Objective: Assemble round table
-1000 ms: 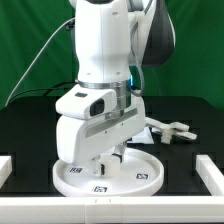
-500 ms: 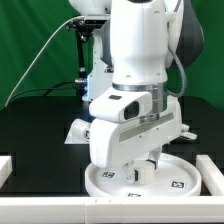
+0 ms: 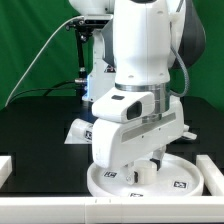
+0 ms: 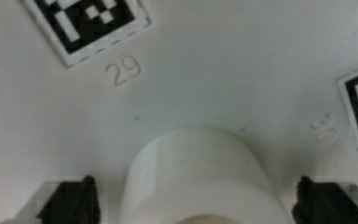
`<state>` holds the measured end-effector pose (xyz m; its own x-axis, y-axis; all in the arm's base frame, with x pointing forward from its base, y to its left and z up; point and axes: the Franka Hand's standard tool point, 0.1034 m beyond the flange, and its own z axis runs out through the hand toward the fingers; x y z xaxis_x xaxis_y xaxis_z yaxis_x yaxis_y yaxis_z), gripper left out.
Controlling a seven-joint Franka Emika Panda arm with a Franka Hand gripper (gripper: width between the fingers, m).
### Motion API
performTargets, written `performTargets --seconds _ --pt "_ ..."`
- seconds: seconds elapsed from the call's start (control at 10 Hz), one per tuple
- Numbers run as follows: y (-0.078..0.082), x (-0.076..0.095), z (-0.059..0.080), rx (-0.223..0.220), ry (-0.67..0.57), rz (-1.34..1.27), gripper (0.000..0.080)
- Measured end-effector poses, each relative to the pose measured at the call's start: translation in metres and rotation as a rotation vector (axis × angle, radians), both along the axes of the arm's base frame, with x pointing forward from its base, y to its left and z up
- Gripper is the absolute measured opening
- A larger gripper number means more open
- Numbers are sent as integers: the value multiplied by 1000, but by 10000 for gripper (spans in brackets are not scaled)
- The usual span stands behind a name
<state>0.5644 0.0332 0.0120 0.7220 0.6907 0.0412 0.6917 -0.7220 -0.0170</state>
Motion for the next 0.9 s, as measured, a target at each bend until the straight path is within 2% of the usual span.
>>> performTargets --seconds 0.1,0.2,0.3,0.4,0.8,0.9 --pt "-7 -3 10 -5 16 -11 594" --pt "-19 -10 30 -14 31 -19 636" --pt "-32 -22 49 -21 45 -27 647" --pt "-35 -28 54 -23 44 -32 647" --pt "-35 -33 50 -23 43 -26 649" --pt "-39 -53 51 -25 36 -19 649"
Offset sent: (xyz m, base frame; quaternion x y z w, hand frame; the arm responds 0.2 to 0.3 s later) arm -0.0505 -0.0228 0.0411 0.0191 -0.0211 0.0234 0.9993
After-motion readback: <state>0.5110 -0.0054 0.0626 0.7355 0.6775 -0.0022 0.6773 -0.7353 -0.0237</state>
